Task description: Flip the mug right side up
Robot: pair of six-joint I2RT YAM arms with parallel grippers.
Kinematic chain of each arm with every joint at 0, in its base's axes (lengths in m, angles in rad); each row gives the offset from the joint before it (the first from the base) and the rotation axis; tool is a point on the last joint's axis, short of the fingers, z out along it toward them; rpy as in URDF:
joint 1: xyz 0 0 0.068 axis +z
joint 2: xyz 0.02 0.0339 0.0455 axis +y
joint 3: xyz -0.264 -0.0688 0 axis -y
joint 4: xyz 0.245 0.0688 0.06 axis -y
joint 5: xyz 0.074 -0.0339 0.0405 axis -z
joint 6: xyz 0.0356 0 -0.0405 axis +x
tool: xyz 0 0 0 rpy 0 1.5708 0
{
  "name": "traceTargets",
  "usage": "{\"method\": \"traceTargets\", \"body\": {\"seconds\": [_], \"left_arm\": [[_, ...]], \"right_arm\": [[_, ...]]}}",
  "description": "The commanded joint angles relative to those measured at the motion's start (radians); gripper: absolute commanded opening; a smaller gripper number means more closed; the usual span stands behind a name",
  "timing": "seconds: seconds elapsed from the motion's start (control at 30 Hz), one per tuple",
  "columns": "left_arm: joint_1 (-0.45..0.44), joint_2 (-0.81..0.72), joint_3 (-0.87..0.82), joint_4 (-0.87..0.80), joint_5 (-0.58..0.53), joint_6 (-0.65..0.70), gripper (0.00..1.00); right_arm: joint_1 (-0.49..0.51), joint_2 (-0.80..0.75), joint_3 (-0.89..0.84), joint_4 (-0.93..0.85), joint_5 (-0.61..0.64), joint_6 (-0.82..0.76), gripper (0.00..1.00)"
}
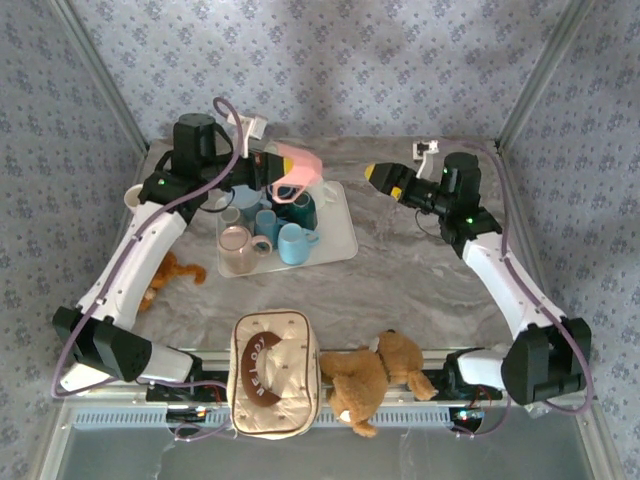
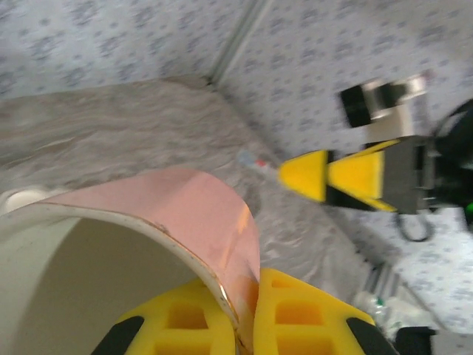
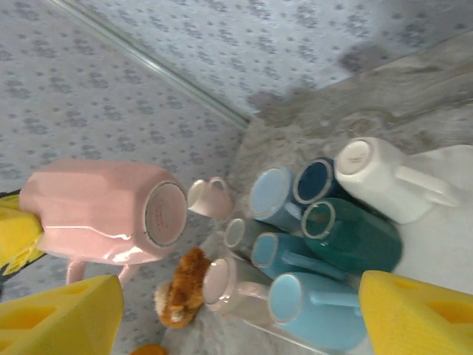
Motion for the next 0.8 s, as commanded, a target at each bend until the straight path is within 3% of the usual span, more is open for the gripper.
{"method": "traceTargets", "body": {"seconds": [0.0, 0.17, 0.43, 0.77], "left_arm": [[0.016, -0.011, 0.104, -0.163, -0.191, 0.114, 0.0], [0.067, 0.02, 0.188, -0.326, -0.41, 0.138, 0.0], [0.177, 0.107, 0.266, -0.447, -0.687, 0.148, 0.0], [0.282, 0.318, 0.386, -0.57, -0.834, 0.146, 0.0]], "right_arm": [[0.029, -0.035, 0.059, -0.3, 0.169, -0.202, 0.83], [0.05, -0.046, 0.08, -0.386, 0.22, -0.256, 0.76], [0.076, -0.026, 0.104, -0.395, 0.228, -0.274, 0.76], [0.088, 0.011, 0.121, -0.42, 0.201, -0.292, 0.76]]}}
